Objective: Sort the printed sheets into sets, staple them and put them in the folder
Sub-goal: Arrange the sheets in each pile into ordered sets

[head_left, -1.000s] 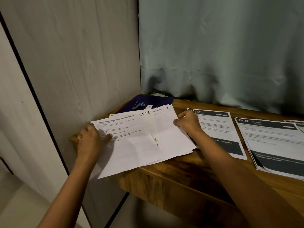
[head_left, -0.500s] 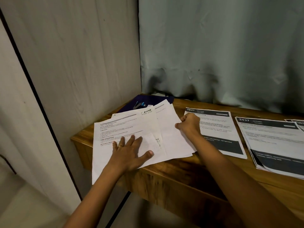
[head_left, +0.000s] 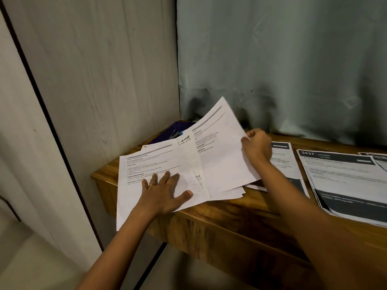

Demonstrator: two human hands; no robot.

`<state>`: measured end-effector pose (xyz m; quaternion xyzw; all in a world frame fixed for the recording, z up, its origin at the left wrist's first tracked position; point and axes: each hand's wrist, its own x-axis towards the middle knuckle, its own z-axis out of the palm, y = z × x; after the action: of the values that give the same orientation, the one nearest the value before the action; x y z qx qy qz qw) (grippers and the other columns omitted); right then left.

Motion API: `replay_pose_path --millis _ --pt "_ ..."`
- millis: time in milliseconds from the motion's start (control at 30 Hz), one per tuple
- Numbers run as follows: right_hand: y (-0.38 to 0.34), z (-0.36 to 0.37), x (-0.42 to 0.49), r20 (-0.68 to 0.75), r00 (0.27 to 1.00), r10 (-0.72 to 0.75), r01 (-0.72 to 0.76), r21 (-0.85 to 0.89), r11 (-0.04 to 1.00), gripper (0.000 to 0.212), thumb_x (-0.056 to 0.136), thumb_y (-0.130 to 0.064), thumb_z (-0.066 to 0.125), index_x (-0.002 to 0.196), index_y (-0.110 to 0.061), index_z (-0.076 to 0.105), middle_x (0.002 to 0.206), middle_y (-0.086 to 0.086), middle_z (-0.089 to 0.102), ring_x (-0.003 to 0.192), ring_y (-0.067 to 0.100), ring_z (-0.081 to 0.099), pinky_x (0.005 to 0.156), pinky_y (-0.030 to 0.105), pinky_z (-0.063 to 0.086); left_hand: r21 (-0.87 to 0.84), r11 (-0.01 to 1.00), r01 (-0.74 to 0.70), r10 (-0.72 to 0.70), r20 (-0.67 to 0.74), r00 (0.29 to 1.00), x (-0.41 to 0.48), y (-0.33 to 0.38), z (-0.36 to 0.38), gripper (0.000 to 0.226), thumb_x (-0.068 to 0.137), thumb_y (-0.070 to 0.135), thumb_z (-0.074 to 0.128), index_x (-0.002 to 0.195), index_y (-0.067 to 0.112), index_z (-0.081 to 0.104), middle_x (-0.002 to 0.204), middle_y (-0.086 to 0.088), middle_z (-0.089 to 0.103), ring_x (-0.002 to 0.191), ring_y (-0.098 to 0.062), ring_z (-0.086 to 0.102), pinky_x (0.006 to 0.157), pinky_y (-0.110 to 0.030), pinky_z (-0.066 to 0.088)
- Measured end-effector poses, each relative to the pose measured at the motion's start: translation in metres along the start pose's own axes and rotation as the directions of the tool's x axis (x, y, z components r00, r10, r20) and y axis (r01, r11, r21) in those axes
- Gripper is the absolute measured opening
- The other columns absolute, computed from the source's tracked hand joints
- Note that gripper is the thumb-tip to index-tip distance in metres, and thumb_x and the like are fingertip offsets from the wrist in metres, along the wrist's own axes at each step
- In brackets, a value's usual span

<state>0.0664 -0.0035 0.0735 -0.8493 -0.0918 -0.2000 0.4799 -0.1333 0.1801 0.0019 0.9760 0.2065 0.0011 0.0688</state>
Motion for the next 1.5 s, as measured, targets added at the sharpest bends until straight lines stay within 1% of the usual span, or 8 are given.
replay_pose_path --millis 167,333,533,733,867,1133,1300,1500 --pt "-0.007 -0.037 0.024 -0.144 0.99 0.003 0.008 0.079 0.997 0.02 0.09 -0.014 0.061 0.108 -0.008 0.064 0.108 0.013 0.066 0.096 0.03 0.062 0.073 0.028 0.042 -0.034 0.998 -0.048 0.048 0.002 0.999 -0.003 -0.001 -0.005 0.113 0.058 0.095 0.0 0.152 0.033 0.005 0.161 0.001 -0.004 0.148 -0.032 -0.005 0.113 -0.058 -0.01" --pt "0.0 -0.069 0.049 -0.168 0.983 0.071 -0.031 0.229 0.973 0.009 0.085 -0.016 0.066 0.093 -0.017 0.061 0.098 0.008 0.067 0.085 0.026 0.065 0.075 0.031 0.052 -0.047 0.98 -0.192 0.194 0.058 0.979 -0.014 -0.013 -0.014 0.14 0.032 0.106 0.004 0.152 0.034 0.0 0.161 0.003 -0.006 0.148 -0.025 -0.006 0.114 -0.052 -0.011" --pt "0.014 -0.066 0.036 0.034 0.995 0.094 -0.099 0.189 0.977 0.02 0.082 -0.013 0.072 0.071 -0.018 0.056 0.083 0.008 0.066 0.078 0.026 0.064 0.078 0.036 0.054 -0.126 0.961 -0.246 0.249 0.013 0.968 -0.028 -0.02 -0.02 0.111 0.059 0.092 0.029 0.151 0.034 0.011 0.161 0.008 0.008 0.146 -0.021 0.016 0.117 -0.037 0.017" --pt "0.024 -0.048 0.019 0.165 0.983 0.082 -0.104 0.128 0.986 0.012 0.08 -0.014 0.073 0.088 -0.009 0.065 0.092 0.011 0.069 0.084 0.03 0.065 0.076 0.032 0.05 -0.181 0.949 -0.259 0.266 0.011 0.964 -0.035 -0.029 -0.018 0.109 0.058 0.087 0.049 0.149 0.035 0.019 0.158 0.01 0.019 0.143 -0.017 0.021 0.115 -0.032 0.023" --pt "0.026 -0.041 0.015 0.196 0.976 0.094 -0.114 0.094 0.989 0.013 0.082 -0.013 0.073 0.089 -0.012 0.062 0.101 0.012 0.066 0.093 0.031 0.063 0.088 0.041 0.052 -0.204 0.93 -0.305 0.306 -0.027 0.952 -0.035 -0.037 -0.02 0.121 0.048 0.102 0.024 0.148 0.034 0.025 0.157 0.01 0.022 0.142 -0.017 0.025 0.113 -0.028 0.025" --pt "0.032 -0.035 0.01 0.253 0.961 0.113 -0.143 0.105 0.984 0.015 0.082 -0.009 0.072 0.078 -0.011 0.058 0.093 0.011 0.064 0.091 0.031 0.062 0.085 0.038 0.051 -0.463 0.818 -0.34 0.269 -0.213 0.939 -0.037 -0.046 -0.016 0.095 0.063 0.096 0.013 0.131 0.039 0.044 0.134 0.019 0.045 0.117 -0.002 0.046 0.09 -0.004 0.035" --pt "0.027 -0.032 0.003 0.295 0.944 0.149 -0.174 0.058 0.983 0.013 0.086 -0.01 0.068 0.091 -0.001 0.061 0.093 0.011 0.061 0.087 0.026 0.058 0.076 0.032 0.044 -0.535 0.756 -0.377 0.148 -0.421 0.895 -0.047 -0.036 -0.011 0.035 0.092 0.058 0.026 0.123 0.045 0.035 0.128 0.024 0.041 0.107 0.013 0.043 0.088 0.002 0.031" --pt "0.008 -0.015 -0.014 0.337 0.931 0.142 -0.172 0.061 0.983 0.012 0.085 -0.009 0.068 0.092 -0.004 0.061 0.094 0.01 0.061 0.087 0.025 0.058 0.073 0.031 0.044 -0.552 0.725 -0.412 0.022 -0.579 0.815 -0.056 -0.025 -0.01 0.053 0.079 0.084 0.016 0.115 0.053 0.039 0.114 0.035 0.04 0.097 0.01 0.05 0.07 -0.006 0.046"
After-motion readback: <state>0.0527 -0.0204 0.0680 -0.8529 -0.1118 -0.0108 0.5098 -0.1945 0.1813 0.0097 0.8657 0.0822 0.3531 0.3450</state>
